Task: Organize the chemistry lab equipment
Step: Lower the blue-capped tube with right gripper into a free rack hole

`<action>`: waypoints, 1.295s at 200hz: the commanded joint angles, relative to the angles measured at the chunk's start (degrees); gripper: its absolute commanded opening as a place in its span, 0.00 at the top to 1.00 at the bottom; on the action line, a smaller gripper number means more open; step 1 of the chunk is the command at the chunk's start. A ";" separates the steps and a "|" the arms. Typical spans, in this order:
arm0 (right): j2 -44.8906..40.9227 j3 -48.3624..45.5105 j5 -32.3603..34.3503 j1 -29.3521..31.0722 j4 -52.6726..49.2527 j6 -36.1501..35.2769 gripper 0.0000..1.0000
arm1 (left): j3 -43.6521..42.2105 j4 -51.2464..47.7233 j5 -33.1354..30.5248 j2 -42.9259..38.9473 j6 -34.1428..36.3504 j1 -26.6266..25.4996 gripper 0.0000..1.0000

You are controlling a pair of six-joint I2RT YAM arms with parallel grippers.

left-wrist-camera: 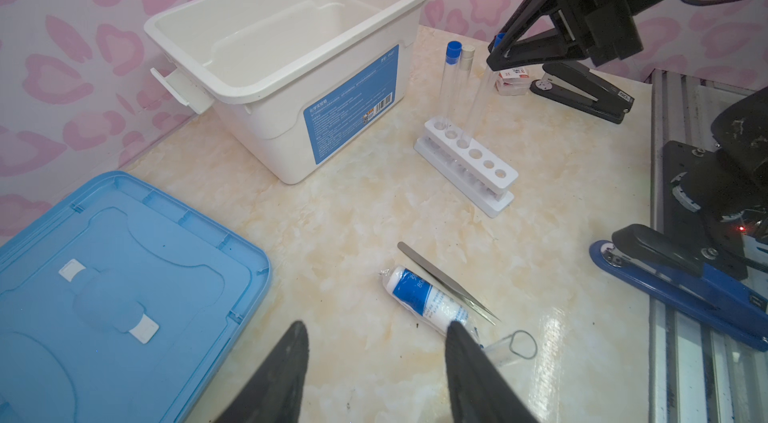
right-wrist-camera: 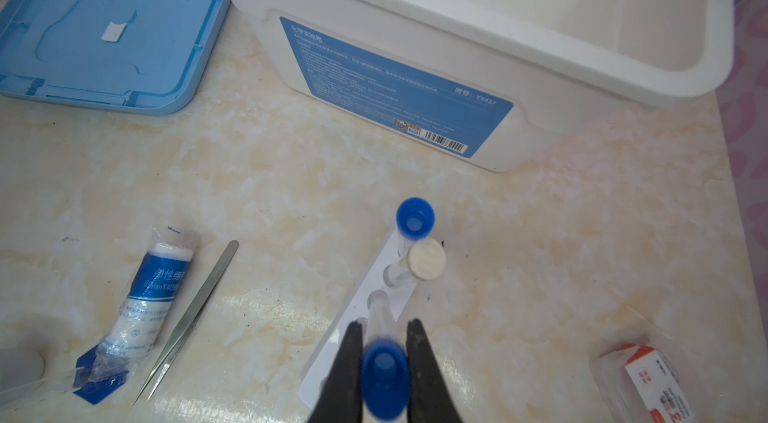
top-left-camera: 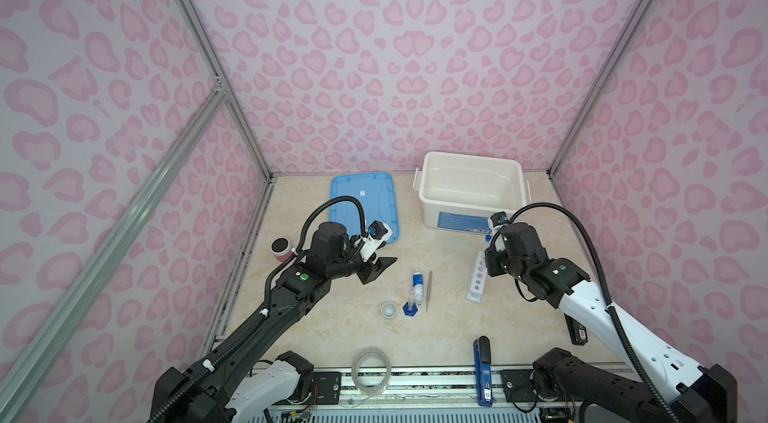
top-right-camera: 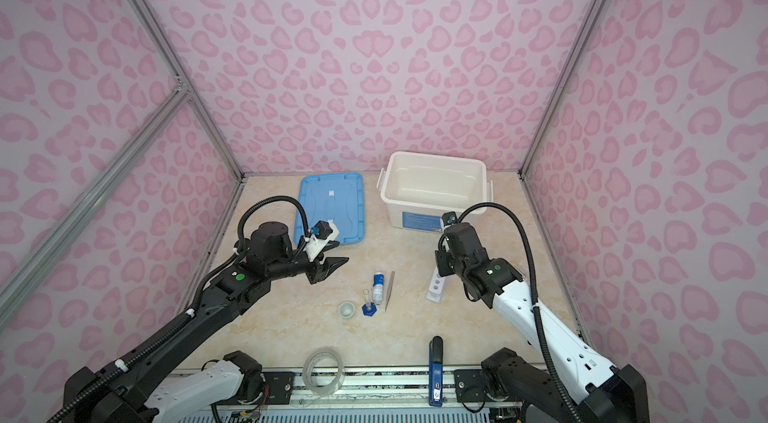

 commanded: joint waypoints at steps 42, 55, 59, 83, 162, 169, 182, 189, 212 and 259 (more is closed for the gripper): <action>-0.24 -2.68 1.70 0.05 3.11 1.19 0.84 | 0.82 0.91 0.33 0.28 0.29 0.06 0.45; -0.33 -3.14 1.78 0.01 3.37 1.33 0.84 | 0.82 0.91 0.37 0.28 0.34 0.06 0.45; -0.33 -3.35 1.90 0.04 3.47 1.30 0.83 | 0.82 0.90 0.40 0.28 0.34 0.06 0.45; 0.02 -4.27 2.05 0.00 4.26 1.50 0.83 | 1.01 0.83 0.40 0.46 0.34 0.06 0.45; 0.04 -5.16 2.39 -0.07 5.12 2.06 0.80 | 1.43 0.53 0.41 0.90 0.43 0.01 0.45; 0.02 -5.33 2.48 -0.07 5.10 2.10 0.80 | 1.35 0.58 0.44 0.86 0.43 0.06 0.44; 0.03 -5.53 2.33 -0.06 5.32 2.44 0.79 | 1.18 0.64 0.43 0.65 0.43 0.06 0.44; 0.09 -5.66 2.23 -0.04 5.48 2.57 0.79 | 1.08 0.72 0.38 0.55 0.43 0.04 0.44; 0.28 -6.02 1.96 -0.04 5.91 2.90 0.78 | 0.91 0.76 0.31 0.20 0.51 0.06 0.44; 0.12 -6.26 2.10 -0.01 5.94 3.14 0.70 | 0.73 0.78 0.36 0.11 0.51 0.06 0.44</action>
